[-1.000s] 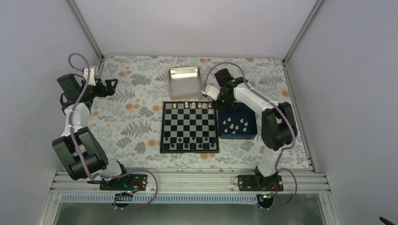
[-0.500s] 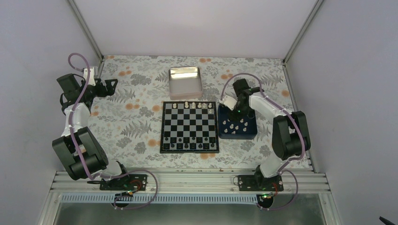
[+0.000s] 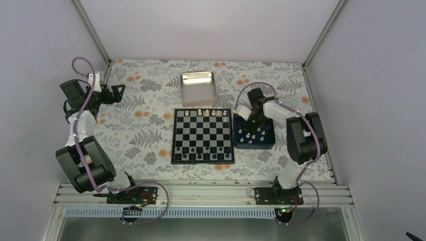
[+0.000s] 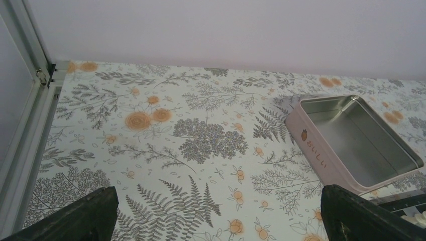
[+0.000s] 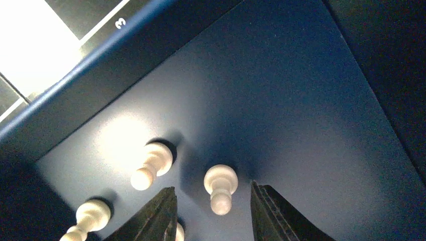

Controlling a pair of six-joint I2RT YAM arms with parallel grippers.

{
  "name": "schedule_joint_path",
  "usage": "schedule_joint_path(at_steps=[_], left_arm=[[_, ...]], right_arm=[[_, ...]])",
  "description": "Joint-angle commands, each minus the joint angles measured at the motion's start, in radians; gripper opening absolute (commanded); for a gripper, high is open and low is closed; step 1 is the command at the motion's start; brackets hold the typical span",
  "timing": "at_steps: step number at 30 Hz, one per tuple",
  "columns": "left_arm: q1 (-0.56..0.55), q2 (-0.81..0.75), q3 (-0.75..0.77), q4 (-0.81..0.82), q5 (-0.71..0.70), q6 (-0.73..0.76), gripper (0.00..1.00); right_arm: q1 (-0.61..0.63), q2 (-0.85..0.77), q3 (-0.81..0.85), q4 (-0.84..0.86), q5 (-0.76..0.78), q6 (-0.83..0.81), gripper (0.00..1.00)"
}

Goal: Set up the chess pieces on the board
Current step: Pick up the chess piece from the storage box, then place the chess piece on the chessboard.

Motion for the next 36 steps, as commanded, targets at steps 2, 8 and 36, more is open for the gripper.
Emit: schedule_joint_path(at_steps=[2,8,36], left_arm=[[0.009,-0.011,-0.013,0.005,0.026,0.005,1.00],[0.013,-0.005,-0.015,0.010,0.028,0.005,1.00],[0.017,-0.015,-0.012,0.006,0.033,0.003,1.00]], right_arm=[[-0.008,0.023,0.011,0.034,-0.023,-0.008,0.40],[-0.008,0.047,0.021,0.034,-0.020,-0.009,0.28],[0.174,0.030,0.389,-0.192,-0.001,0.019,0.06]])
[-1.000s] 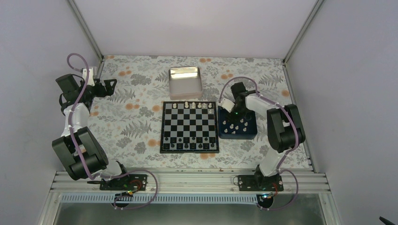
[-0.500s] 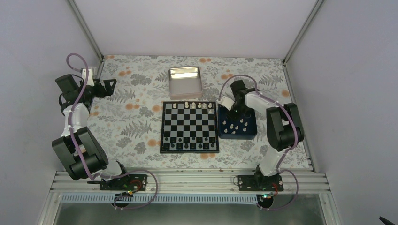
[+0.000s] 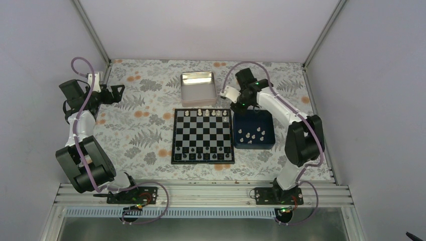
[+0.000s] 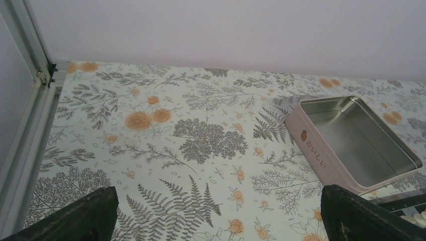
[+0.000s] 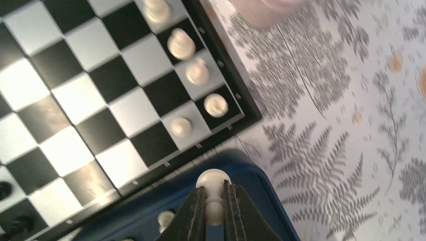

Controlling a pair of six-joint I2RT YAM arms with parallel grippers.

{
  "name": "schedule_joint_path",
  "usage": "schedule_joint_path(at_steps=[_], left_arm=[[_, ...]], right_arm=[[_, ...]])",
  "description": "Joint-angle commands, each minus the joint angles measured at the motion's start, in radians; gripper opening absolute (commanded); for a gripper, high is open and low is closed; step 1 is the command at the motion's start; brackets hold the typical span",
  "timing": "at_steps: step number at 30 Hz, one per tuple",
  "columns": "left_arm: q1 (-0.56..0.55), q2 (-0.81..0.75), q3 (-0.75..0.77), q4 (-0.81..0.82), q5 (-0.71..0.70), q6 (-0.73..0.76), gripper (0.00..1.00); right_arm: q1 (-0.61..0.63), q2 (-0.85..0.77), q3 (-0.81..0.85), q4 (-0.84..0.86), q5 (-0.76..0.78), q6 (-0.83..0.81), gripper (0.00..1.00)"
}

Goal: Set up the chess pieces on the board
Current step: Place the chess piece on the chessboard.

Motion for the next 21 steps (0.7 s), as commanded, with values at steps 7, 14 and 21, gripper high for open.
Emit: schedule_joint_path(at_steps=[7,14,21], left_arm=[[0.015,-0.017,-0.011,0.007,0.027,0.002,1.00],[0.021,-0.015,-0.014,0.010,0.037,-0.001,1.00],[0.024,-0.012,-0.014,0.011,0.043,-0.002,1.00]], right_arm=[[0.152,0.174,0.141,-0.047,-0.005,0.022,0.07],[0.180,0.288,0.209,-0.051,0.004,0.014,0.08],[0.179,0.320,0.196,-0.043,0.025,0.007,0.08]])
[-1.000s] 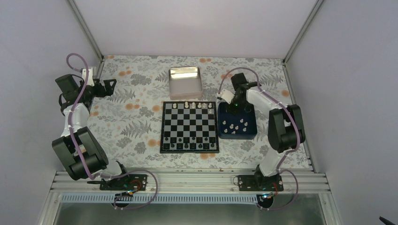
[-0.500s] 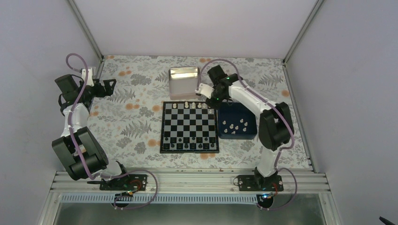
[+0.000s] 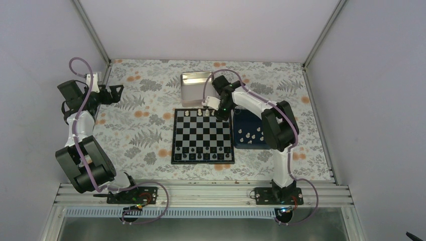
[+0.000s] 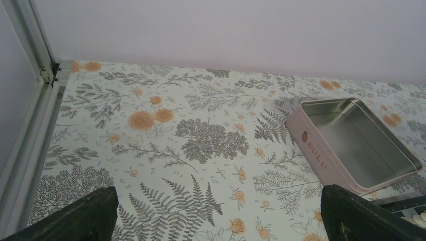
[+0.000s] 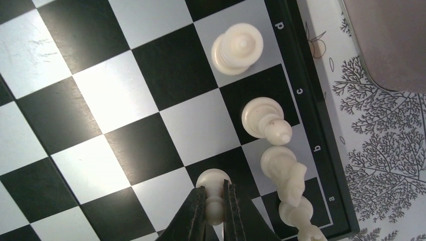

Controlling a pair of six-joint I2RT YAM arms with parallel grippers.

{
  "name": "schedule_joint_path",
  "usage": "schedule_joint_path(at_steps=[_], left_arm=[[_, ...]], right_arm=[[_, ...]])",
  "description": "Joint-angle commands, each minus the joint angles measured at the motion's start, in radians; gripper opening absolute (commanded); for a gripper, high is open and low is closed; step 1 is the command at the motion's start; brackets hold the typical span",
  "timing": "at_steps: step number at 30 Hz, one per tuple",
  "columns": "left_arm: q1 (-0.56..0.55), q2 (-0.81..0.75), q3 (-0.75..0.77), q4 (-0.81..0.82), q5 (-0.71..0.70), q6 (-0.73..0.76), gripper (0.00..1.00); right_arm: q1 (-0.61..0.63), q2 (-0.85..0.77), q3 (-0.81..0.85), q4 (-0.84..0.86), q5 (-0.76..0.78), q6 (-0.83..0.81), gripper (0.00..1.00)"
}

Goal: Set up the chess pieces on the board
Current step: Place the chess piece on the chessboard.

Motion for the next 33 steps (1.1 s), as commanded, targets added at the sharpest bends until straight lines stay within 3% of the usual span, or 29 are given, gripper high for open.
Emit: schedule_joint_path(at_steps=[1,33], left_arm=[[0.009,-0.012,-0.013,0.011,0.033,0.001,1.00],[0.009,-0.004,-0.016,0.016,0.044,-0.001,1.00]], right_arm=[[0.006,0.011,0.006,0.001,0.020,0.001,0.08],[-0.016,0.053,-0.002,0.002,0.037,-0.001,0.12]])
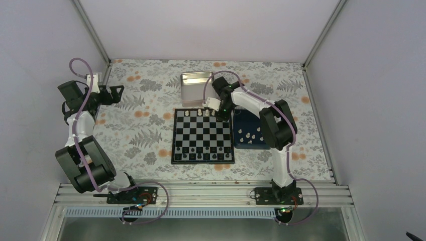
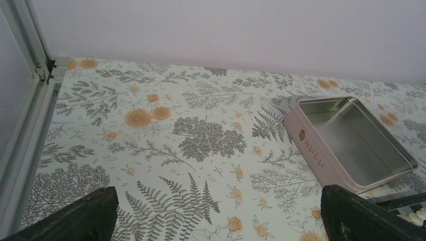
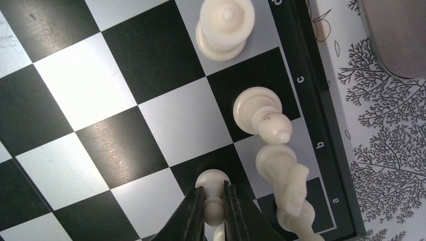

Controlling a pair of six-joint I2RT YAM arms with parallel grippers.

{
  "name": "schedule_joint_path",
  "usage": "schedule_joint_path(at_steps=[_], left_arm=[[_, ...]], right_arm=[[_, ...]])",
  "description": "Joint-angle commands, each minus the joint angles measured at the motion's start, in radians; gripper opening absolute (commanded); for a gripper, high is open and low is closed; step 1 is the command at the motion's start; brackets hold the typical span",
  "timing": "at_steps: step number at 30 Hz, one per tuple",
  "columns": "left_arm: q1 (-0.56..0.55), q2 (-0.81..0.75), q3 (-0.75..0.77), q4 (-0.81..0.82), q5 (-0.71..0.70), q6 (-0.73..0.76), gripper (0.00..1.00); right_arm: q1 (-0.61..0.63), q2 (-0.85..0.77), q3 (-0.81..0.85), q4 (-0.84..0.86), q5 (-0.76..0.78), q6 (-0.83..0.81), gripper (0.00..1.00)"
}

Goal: Set up the chess pieces on the board
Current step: Place the chess piece on the chessboard, then pick up the chess piece from the storage box.

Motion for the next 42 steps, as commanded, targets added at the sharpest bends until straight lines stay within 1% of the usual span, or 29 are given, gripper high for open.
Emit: schedule_joint_path(at_steps=[1,4,8,12,15,19,23,28,30,35,42], left_arm=[[0.008,-0.004,-0.009,0.016,0.035,0.001,1.00],[0.008,-0.008,-0.010,0.017,0.035,0.001,1.00],[0.008,-0.008,-0.008,0.015,0.033,0.002,1.00],[0.009,-0.011,-0.008,0.012,0.034,0.002,1.00],[0.009,-0.013,-0.007,0.010,0.032,0.004,1.00],[0.011,-0.012,-0.006,0.010,0.033,0.004,1.00],[0.013,-0.010,-0.009,0.011,0.040,0.006,1.00],[0.012,-0.008,-0.011,0.015,0.042,0.007,1.00],[0.013,-0.008,-0.011,0.014,0.041,0.008,1.00],[0.013,-0.008,-0.011,0.013,0.044,0.007,1.00],[0.013,-0.006,-0.009,0.010,0.041,0.007,1.00]], right_arm=[[-0.007,0.024,-0.001,-0.002,0.004,0.000,0.13],[-0.007,0.024,0.003,-0.008,-0.004,0.001,0.15],[-0.008,0.018,-0.002,-0.003,0.004,0.006,0.20],[-0.009,-0.016,0.003,-0.011,0.013,0.009,0.23],[-0.011,-0.073,0.013,-0.040,0.013,0.011,0.24],[-0.030,-0.197,-0.006,-0.072,0.027,0.023,0.28],[-0.112,-0.309,-0.074,-0.076,0.064,0.012,0.30],[-0.243,-0.382,-0.206,-0.045,0.024,-0.027,0.32],[-0.280,-0.392,-0.291,-0.009,0.010,-0.031,0.34],[-0.304,-0.400,-0.435,0.071,-0.044,-0.026,0.35],[-0.304,-0.387,-0.516,0.097,-0.116,-0.012,0.39]])
